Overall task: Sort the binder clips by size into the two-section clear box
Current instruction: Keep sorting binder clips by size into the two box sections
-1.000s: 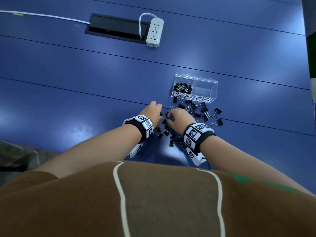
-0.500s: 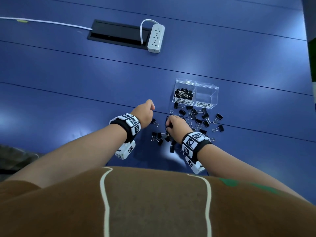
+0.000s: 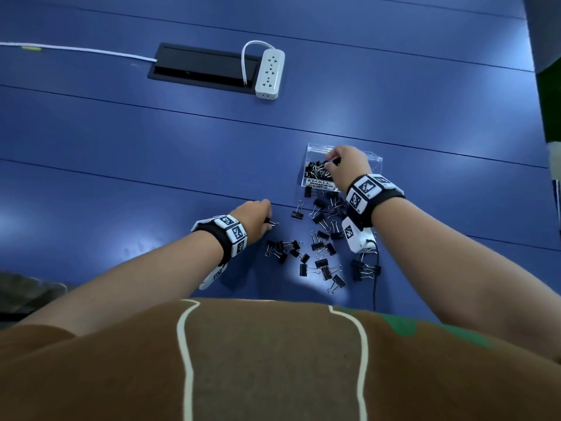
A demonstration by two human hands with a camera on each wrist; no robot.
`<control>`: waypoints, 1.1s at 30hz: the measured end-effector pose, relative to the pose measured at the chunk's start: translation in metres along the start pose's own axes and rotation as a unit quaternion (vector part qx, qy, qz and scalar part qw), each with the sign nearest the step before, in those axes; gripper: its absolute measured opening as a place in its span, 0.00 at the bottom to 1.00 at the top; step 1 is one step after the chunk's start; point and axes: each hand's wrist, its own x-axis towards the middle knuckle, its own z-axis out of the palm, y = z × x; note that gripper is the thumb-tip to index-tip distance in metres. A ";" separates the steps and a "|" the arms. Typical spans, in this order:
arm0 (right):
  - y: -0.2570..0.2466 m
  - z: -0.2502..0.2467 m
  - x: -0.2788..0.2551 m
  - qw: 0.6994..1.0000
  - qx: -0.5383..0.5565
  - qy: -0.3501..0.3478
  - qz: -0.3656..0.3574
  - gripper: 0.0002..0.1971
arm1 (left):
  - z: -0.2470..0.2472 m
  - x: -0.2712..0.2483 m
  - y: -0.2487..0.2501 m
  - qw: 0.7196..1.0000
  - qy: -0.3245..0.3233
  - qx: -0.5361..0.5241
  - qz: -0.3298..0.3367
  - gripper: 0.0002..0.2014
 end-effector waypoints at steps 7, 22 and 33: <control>0.009 0.004 -0.018 0.998 0.030 0.014 -0.047 0.14 | -0.014 0.010 0.022 0.999 -0.019 -0.040 0.020 0.10; 0.054 0.049 -0.127 0.982 -0.048 -0.161 -0.085 0.11 | -0.069 0.088 0.098 0.992 0.086 -0.048 0.080 0.07; 0.039 0.060 -0.122 0.979 -0.047 -0.158 -0.122 0.13 | -0.035 0.012 0.038 0.998 -0.005 -0.032 0.062 0.08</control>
